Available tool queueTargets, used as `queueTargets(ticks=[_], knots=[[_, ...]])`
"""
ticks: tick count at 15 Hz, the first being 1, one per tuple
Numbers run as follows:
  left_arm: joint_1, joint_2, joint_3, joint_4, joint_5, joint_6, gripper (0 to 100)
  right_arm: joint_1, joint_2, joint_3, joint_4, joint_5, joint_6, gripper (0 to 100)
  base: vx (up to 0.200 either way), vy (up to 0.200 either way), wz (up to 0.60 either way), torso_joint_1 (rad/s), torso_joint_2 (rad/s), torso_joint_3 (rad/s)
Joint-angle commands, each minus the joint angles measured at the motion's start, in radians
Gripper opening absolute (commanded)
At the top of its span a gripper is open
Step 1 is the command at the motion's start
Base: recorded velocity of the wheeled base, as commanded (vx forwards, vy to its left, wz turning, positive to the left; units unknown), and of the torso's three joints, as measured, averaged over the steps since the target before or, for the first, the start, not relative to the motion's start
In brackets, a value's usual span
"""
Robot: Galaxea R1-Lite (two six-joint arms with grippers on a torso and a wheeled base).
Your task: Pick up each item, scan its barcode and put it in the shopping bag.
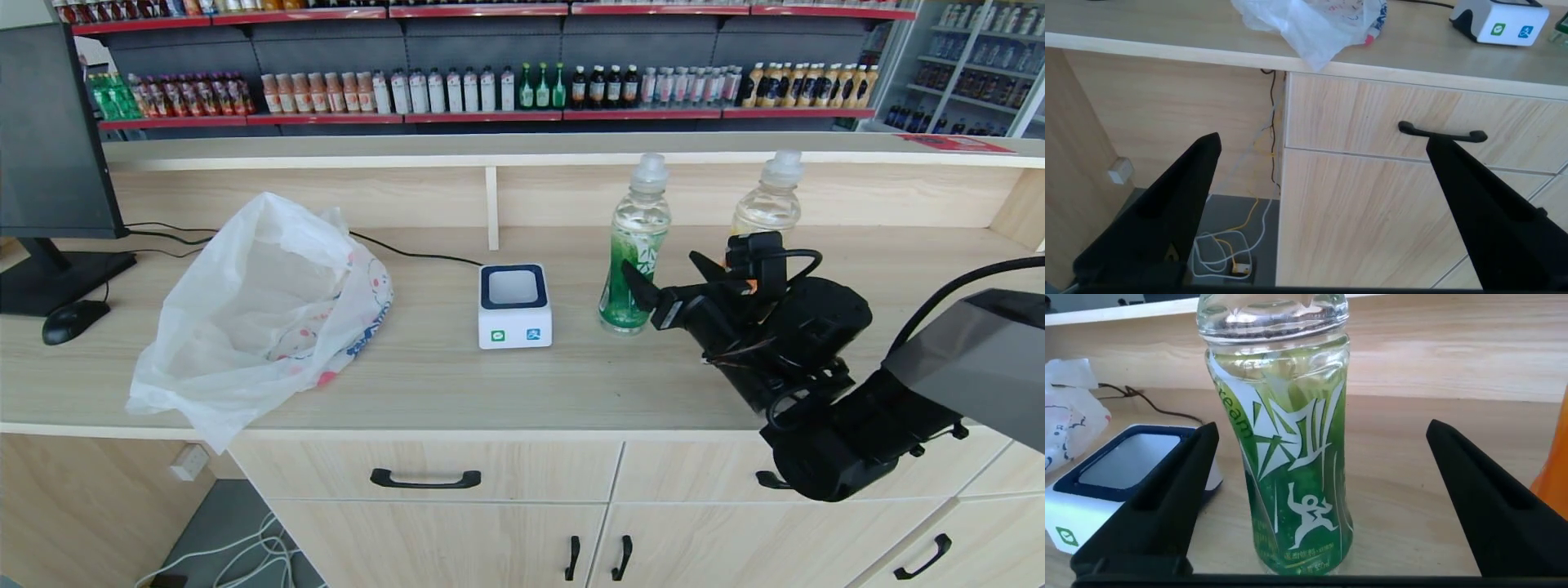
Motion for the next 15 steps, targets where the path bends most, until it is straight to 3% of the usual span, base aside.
queueTargets(ticks=[1,6,9,15], knots=[[0.0,0.001,0.0,-0.001,0.0,0.0,100,0.01,-0.126,0.099,-0.001,-0.011,-0.002,100,0.0,0.0,0.0,0.0,0.0,0.0],[0.0,0.0,0.0,-0.001,0.0,0.0,100,0.03,-0.162,0.136,-0.001,-0.013,-0.003,100,0.0,0.0,0.0,0.0,0.0,0.0],[0.0,0.0,0.0,-0.001,0.0,0.0,100,0.039,-0.182,0.173,-0.001,-0.013,-0.005,100,0.0,0.2,0.0,-0.006,0.0,0.004],[0.0,0.001,0.0,-0.001,0.0,0.0,100,0.036,-0.186,0.18,-0.001,-0.013,-0.005,100,0.0,0.0,0.0,0.0,0.0,0.0]])
